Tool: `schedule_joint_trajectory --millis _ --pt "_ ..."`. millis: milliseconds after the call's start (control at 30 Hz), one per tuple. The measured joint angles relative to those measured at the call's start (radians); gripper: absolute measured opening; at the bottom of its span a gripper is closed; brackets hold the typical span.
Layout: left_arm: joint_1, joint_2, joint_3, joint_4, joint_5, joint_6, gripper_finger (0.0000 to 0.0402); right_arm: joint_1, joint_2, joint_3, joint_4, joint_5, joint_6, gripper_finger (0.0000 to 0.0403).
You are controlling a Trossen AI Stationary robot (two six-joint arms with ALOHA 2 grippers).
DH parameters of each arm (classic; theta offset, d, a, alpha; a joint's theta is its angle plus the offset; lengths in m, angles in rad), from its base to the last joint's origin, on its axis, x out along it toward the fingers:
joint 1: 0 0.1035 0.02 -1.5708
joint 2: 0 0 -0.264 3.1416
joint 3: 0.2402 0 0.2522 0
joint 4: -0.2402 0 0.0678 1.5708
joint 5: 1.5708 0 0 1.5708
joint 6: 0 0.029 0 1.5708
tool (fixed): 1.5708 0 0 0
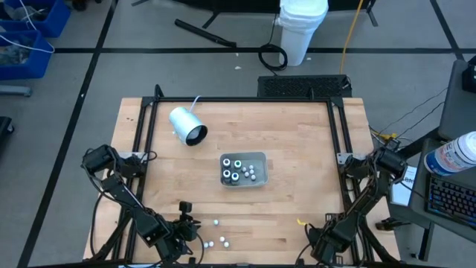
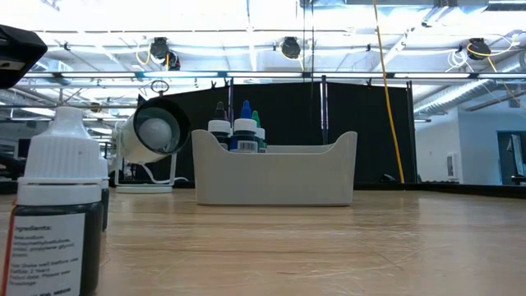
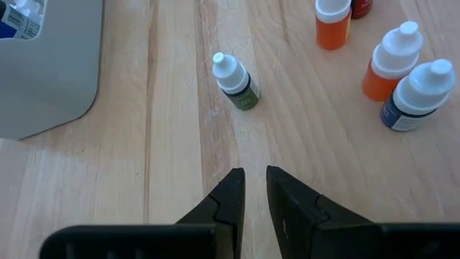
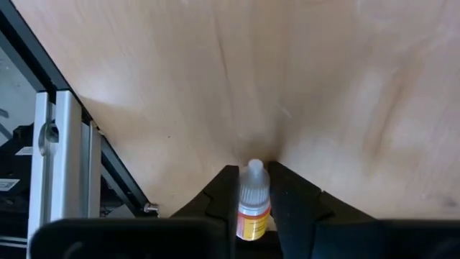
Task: Pick & Place food coloring
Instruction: Put the small orange food coloring bottle into the gray bin
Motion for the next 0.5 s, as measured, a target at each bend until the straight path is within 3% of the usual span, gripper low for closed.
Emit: schedule_joint_trajectory --millis 167,500 --pt "0.0 0.0 0.0 0.0 0.0 -0.002 0.0067 -0.001 -0.002 -0.019 0.004 -0.021 0.018 0.0041" --pt "0.0 0.0 0.0 0.0 0.0 -0.002 0.0067 -0.004 -0.002 -0.024 0.013 -0.036 -0.005 0.004"
